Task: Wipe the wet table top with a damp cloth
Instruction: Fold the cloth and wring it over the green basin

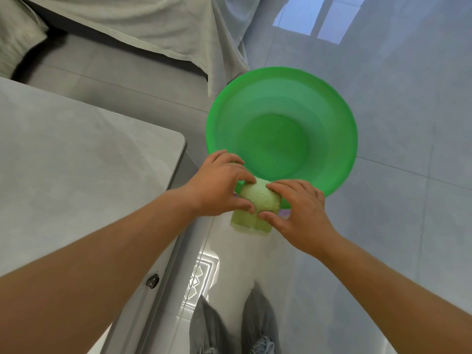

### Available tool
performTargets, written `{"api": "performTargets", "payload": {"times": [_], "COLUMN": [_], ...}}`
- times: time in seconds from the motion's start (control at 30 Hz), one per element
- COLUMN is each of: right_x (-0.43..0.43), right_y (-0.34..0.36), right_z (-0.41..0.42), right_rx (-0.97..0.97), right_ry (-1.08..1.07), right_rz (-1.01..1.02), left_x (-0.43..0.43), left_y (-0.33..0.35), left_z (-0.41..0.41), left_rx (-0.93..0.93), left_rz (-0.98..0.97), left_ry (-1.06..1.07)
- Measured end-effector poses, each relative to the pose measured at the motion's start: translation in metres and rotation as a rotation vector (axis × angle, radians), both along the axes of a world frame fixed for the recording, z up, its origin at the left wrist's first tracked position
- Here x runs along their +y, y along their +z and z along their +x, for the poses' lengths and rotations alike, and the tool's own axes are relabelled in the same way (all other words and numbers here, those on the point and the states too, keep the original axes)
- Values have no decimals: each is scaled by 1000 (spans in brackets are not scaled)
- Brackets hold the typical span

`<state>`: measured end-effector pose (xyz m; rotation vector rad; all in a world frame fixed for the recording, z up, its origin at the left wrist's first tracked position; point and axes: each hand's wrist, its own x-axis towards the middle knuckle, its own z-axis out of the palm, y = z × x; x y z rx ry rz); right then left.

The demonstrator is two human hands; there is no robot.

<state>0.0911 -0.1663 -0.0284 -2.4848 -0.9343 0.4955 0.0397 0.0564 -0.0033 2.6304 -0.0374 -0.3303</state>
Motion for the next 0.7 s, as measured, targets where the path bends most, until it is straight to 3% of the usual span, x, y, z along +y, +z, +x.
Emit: {"api": "performTargets", "payload": {"times": [0.23,0.43,0.57,0.7], "right_x": [6,5,3,6], "right_y": [6,17,32,47], "right_z": [-1,3,3,1], "right_rx": [13,99,106,117], "right_ry": [-8,-59,-130,-68], "right_rz": [-34,43,113,24], "left_x": [-5,-9,-8,-6], "left_y": [-2,5,17,32], "left_z": [-9,-22,-36,-55], "left_rx": [-59,-67,-100,-103], "left_rz": [48,-42,-125,-392], "left_ry": [-14,88,222,469]}}
